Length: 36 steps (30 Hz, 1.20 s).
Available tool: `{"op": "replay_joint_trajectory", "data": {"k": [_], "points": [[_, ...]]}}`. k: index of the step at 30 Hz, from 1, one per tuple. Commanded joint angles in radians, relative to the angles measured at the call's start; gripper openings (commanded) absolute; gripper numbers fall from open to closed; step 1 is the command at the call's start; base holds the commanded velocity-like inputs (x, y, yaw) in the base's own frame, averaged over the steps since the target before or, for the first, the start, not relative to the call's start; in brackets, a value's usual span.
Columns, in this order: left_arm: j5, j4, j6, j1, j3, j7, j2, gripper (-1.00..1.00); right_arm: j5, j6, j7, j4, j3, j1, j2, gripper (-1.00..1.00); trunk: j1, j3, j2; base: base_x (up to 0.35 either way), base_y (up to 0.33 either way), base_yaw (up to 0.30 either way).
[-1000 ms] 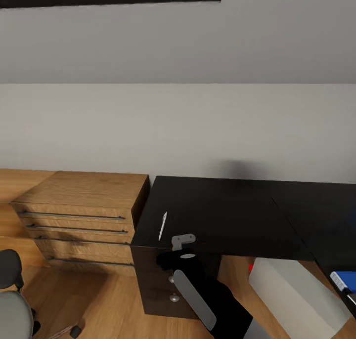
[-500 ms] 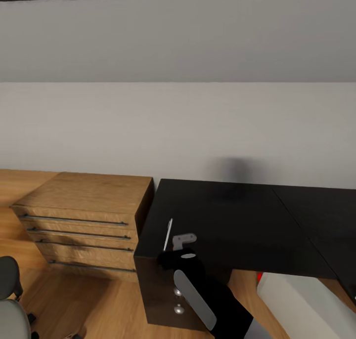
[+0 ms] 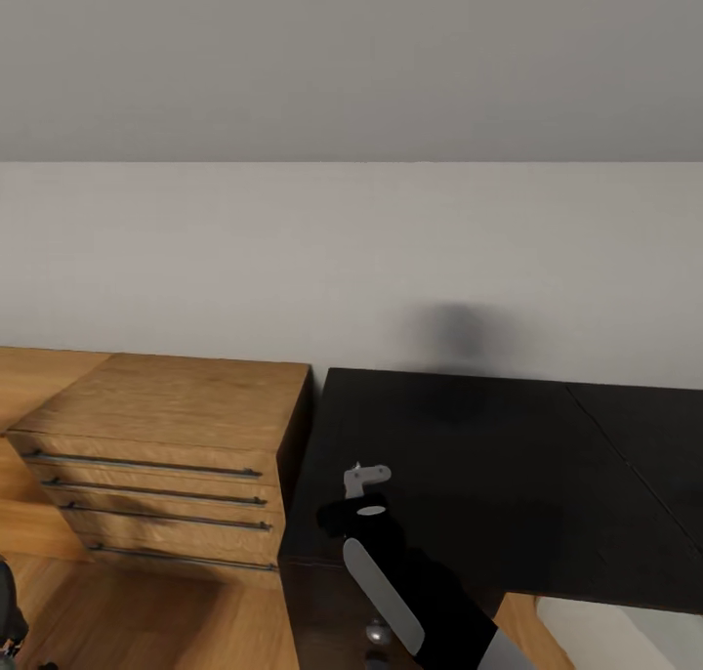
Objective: In the bedroom, organize the workspace by keeping the computer under the desk, ensuring the monitor is on the desk, placing the keyboard on the desk next to the monitor, placing the mouse on the desk next to the keyboard, moving the folder from the swivel chair onto the desk next to the mouse, stacking the notebook on top of the folder with the pen on top of the notebook, and positioning the swivel chair next to the desk.
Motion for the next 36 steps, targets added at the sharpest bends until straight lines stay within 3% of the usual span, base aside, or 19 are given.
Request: {"op": "replay_joint_trajectory", "data": {"k": [1, 8, 22, 23, 36], "points": [[0.011, -0.001, -0.007, 0.000, -0.005, 0.006, 0.001, 1.00, -0.010, -0.001, -0.010, 0.016, -0.001, -0.001, 0.000, 1.00, 0.000, -0.001, 0.000, 0.090, 0.016, 0.000], [0.011, -0.001, -0.007, 0.000, -0.005, 0.006, 0.000, 1.00, -0.011, -0.056, -0.009, 0.124, -0.008, -0.001, 0.004, 1.00, 0.000, -0.001, 0.000, 0.028, 0.005, 0.000], [0.011, -0.001, -0.007, 0.000, -0.005, 0.007, 0.000, 1.00, -0.008, -0.077, -0.009, 0.151, -0.008, -0.001, 0.004, 1.00, 0.000, -0.001, 0.000, 0.001, 0.000, 0.000], [0.011, -0.001, -0.007, 0.000, -0.005, 0.007, 0.000, 1.00, -0.008, -0.077, -0.009, 0.151, -0.008, -0.001, 0.004, -1.00, 0.000, -0.001, 0.000, 0.000, 0.000, 0.000], [0.011, -0.001, -0.007, 0.000, -0.005, 0.006, 0.000, 1.00, -0.008, -0.075, -0.012, 0.149, -0.008, -0.002, 0.004, -1.00, 0.000, -0.001, 0.000, 0.000, 0.000, 0.000]]}}
